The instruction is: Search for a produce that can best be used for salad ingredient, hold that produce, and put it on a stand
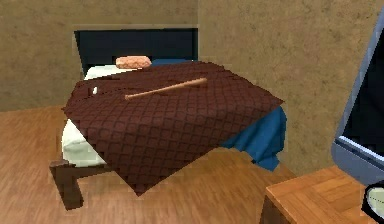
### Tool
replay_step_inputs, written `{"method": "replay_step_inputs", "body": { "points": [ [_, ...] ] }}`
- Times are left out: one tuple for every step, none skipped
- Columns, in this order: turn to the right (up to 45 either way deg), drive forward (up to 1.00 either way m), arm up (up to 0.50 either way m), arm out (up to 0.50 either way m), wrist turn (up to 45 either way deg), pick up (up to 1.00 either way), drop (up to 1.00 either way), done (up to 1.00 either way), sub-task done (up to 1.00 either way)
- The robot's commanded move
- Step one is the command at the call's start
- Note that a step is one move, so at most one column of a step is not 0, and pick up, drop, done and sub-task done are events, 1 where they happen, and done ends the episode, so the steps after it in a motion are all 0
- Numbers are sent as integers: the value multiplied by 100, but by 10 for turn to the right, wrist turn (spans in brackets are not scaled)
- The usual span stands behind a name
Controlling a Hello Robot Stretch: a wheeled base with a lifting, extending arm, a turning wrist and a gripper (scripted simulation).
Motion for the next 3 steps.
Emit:
{"method": "replay_step_inputs", "body": {
  "points": [
    [0, 0, 0, 0, 0, 0, 100, 0, 0],
    [0, 0, 8, 0, 0, 0, 0, 0, 0],
    [0, 0, 0, -8, 0, 0, 0, 0, 0]
  ]
}}
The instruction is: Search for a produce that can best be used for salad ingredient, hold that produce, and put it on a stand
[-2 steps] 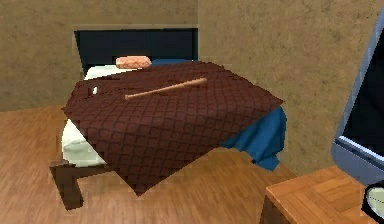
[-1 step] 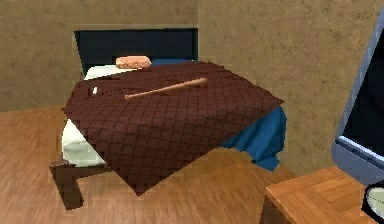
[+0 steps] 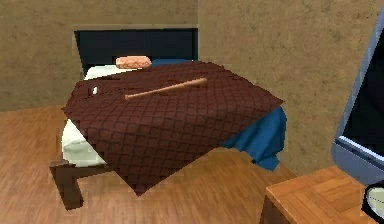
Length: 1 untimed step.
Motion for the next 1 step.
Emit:
{"method": "replay_step_inputs", "body": {
  "points": [
    [0, 0, 0, 0, 0, 0, 0, 100, 0]
  ]
}}
